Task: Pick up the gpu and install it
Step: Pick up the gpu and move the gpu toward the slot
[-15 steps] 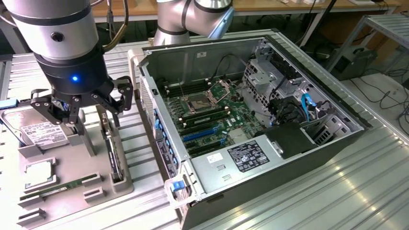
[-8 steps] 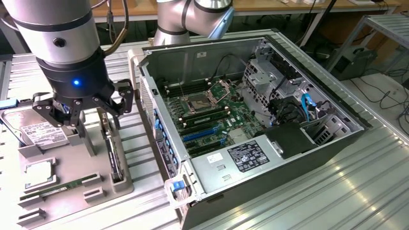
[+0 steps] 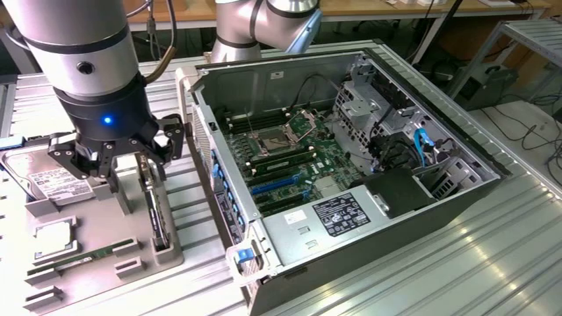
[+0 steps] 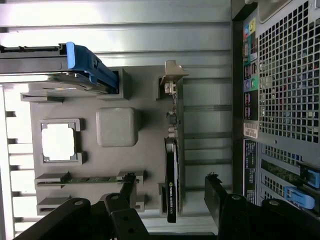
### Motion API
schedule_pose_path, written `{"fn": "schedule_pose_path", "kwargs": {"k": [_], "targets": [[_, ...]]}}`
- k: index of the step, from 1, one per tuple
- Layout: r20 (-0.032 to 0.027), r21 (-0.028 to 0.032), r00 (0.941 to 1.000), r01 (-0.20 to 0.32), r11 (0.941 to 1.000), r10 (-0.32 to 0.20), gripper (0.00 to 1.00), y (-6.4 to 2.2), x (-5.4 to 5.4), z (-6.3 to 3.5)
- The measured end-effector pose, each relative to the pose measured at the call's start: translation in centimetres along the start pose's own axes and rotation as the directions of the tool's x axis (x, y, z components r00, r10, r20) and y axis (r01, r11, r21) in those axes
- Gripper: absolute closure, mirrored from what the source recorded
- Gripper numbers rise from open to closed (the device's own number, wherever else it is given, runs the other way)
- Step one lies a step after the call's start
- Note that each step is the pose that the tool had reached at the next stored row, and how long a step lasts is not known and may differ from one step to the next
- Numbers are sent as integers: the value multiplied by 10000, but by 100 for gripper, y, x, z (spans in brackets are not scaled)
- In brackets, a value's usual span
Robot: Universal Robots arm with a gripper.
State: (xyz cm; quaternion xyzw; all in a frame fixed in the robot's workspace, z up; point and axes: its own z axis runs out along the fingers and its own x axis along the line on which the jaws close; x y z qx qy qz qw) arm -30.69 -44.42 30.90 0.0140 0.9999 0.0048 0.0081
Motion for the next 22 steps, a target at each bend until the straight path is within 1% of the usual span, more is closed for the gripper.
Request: {"fn": "schedule_pose_path", "kwargs": {"k": [4,11,17,22], "targets": [[0,0,10000,2,10000,-2,34,-9,0,34],[0,0,10000,21,10000,-21,34,-31,1,122],[1,-1,10000,31,10000,-31,34,-79,1,216],[0,-1,10000,42,10000,-42,34,-80,3,310]]}}
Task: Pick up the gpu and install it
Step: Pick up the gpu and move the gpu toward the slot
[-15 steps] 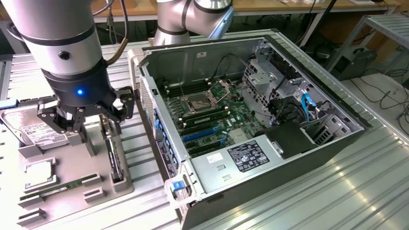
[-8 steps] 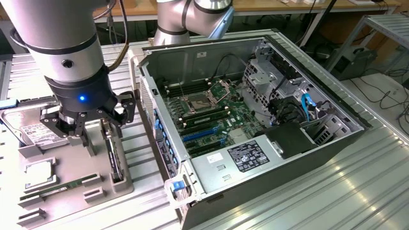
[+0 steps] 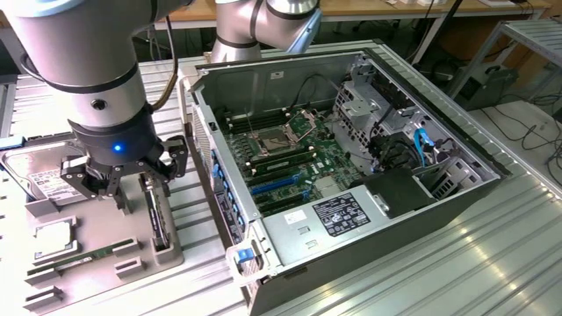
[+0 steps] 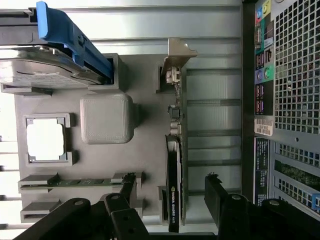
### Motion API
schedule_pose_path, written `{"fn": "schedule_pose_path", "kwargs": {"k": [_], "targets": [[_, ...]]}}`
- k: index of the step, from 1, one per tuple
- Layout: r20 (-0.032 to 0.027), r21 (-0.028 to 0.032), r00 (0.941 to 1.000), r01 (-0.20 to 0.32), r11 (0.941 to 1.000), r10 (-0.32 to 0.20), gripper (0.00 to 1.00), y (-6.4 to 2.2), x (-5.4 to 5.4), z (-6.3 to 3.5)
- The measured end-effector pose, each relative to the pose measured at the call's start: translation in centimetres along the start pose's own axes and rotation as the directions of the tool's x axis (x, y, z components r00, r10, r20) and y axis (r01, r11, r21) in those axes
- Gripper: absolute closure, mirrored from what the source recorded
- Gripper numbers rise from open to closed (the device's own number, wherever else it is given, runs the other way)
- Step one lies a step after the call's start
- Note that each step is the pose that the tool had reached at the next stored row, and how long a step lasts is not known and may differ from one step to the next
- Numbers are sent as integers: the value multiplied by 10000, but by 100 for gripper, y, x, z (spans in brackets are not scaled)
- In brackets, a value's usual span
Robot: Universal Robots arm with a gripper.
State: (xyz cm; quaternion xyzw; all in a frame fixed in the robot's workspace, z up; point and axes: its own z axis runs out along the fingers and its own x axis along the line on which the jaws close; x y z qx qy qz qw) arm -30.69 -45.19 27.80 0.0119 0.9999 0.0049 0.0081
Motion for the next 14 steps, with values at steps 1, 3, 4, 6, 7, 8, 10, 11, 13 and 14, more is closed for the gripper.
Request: {"fn": "schedule_pose_path", "kwargs": {"k": [1,3,4,6,7,8,10,11,13,14], "targets": [[0,0,10000,4,10000,-4,34,3,0,18],[-1,2,10000,13,10000,-13,34,21,1,50],[-1,1,10000,17,10000,-17,34,30,1,65],[0,0,10000,22,10000,-22,34,55,2,102],[0,0,10000,24,10000,-24,34,61,3,112],[0,0,10000,25,10000,-25,34,70,3,121],[0,-1,10000,28,10000,-28,34,93,4,134],[0,0,10000,28,10000,-28,34,105,4,137],[1,-1,10000,29,10000,-29,34,111,4,146],[0,-1,10000,30,10000,-30,34,111,4,151]]}}
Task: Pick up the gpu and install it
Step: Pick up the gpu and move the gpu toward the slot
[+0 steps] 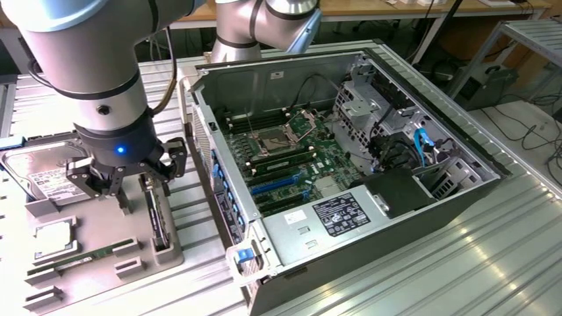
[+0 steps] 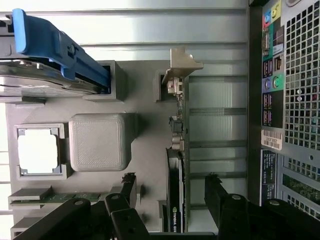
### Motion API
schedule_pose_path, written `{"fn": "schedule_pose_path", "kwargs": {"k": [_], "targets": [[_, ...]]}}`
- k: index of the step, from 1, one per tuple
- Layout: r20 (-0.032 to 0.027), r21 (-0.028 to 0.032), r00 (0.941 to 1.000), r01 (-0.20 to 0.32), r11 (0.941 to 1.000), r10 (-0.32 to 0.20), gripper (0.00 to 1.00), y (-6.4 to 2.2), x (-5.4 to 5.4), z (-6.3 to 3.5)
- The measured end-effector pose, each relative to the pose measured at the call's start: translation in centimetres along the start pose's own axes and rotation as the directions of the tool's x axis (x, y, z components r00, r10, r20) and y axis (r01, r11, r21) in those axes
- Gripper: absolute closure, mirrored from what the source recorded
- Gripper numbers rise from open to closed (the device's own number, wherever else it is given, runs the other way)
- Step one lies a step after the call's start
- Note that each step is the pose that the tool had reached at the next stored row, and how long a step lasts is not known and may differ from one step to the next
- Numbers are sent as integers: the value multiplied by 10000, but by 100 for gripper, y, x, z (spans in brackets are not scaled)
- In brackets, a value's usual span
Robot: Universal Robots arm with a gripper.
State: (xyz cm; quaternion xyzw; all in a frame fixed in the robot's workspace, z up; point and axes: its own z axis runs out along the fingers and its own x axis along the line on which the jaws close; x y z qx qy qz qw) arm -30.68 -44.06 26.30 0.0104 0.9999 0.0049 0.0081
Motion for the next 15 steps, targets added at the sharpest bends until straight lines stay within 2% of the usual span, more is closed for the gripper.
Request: {"fn": "schedule_pose_path", "kwargs": {"k": [6,10,15], "targets": [[-1,26,10000,48,10000,-48,34,-10,2,62],[-4,24,9996,274,9996,-274,34,-21,3,108],[-4,23,9995,317,9995,-317,34,-23,3,153]]}}
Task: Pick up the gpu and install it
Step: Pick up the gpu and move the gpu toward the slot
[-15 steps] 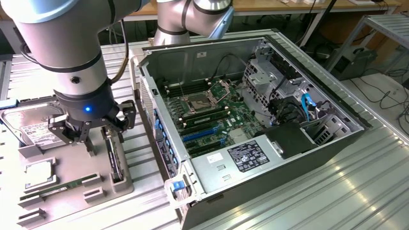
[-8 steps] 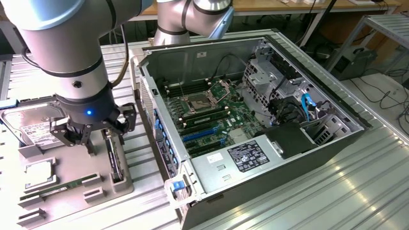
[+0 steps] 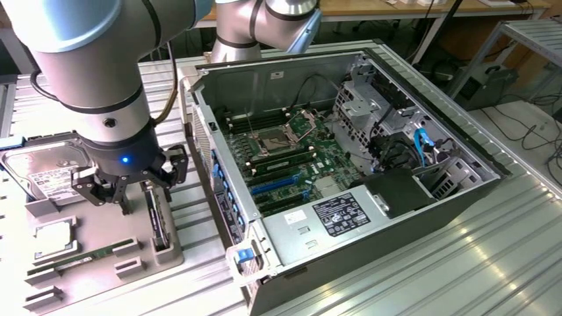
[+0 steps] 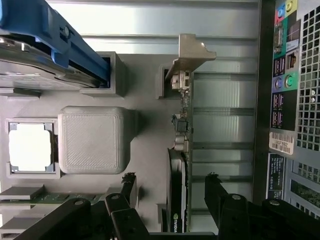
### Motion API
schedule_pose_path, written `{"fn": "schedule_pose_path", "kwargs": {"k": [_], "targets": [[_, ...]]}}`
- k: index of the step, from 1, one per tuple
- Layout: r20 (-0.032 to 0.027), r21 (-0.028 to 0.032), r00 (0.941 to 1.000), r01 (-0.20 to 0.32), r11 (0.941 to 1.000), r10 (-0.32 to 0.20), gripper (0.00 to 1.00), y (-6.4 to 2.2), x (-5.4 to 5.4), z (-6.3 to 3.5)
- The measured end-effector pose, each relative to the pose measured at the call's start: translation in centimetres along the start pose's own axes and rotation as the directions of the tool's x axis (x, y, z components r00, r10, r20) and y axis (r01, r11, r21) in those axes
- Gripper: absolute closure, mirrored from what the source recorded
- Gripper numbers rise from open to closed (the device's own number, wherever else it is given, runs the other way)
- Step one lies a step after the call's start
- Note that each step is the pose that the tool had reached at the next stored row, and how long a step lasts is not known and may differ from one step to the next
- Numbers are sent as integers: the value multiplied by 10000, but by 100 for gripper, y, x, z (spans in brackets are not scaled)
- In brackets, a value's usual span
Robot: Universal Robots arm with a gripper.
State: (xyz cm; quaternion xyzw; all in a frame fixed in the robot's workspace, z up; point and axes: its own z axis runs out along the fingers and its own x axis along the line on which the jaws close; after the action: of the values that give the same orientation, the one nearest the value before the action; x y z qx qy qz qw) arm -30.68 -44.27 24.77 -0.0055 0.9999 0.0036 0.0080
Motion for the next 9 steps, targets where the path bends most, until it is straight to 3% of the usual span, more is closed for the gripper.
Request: {"fn": "schedule_pose_path", "kwargs": {"k": [9], "targets": [[-1,1,10000,30,10000,-30,34,-1,2,143]]}}
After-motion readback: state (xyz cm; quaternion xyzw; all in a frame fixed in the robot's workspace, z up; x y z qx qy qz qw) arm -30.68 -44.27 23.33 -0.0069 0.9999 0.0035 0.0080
